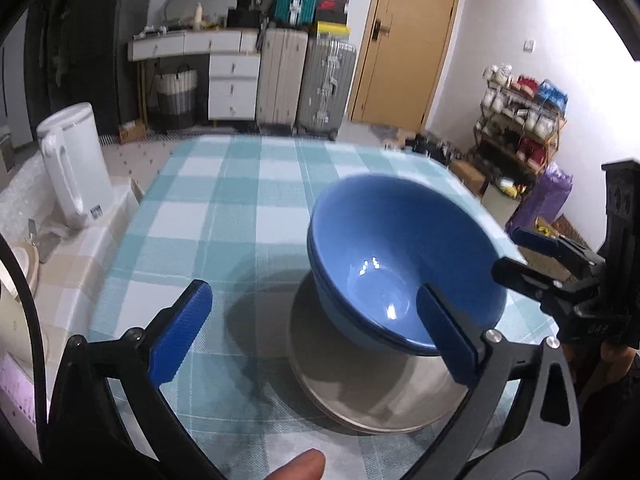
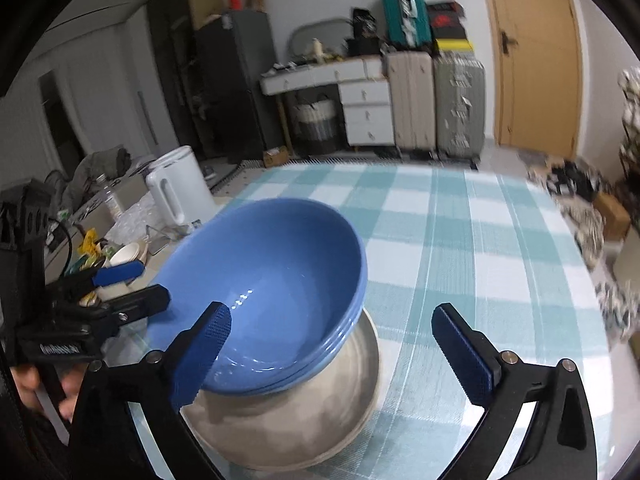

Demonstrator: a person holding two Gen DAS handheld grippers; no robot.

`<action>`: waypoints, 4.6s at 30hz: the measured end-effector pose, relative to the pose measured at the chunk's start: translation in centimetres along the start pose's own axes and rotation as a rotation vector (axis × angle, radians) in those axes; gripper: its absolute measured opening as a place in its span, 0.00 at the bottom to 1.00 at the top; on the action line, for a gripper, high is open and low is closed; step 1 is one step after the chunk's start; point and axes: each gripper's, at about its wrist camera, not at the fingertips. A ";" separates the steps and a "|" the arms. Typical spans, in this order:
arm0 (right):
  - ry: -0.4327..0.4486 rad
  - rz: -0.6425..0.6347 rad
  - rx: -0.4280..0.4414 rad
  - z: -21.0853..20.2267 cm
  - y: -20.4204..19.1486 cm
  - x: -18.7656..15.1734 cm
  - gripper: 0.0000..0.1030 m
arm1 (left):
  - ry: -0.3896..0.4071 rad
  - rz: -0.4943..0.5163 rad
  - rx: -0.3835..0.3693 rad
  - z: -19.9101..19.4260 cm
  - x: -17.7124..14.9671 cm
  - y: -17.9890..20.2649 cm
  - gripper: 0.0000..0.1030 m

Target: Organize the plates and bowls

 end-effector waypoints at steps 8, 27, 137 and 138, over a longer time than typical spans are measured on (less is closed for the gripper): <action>0.097 -0.086 0.061 -2.8 0.4 -1.8 0.99 | 0.106 0.071 0.022 -3.2 -2.1 -0.4 0.99; 0.230 -0.107 0.185 -5.8 1.3 -8.5 0.99 | 0.144 0.093 -0.021 -0.2 -7.8 -0.9 0.99; 0.246 -0.132 0.177 -5.1 1.7 -9.7 1.00 | 0.205 0.068 -0.053 -0.8 -7.9 -1.5 0.99; 0.247 -0.132 0.177 -5.1 1.7 -9.7 1.00 | 0.205 0.069 -0.052 -0.8 -7.9 -1.5 0.99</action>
Point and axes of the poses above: each gripper's, at about its wrist camera, not at the fingertips, and z roughly the way its jaws point, y to its right, x to its top, and after that the axes turned 7 degrees about z, right-handed
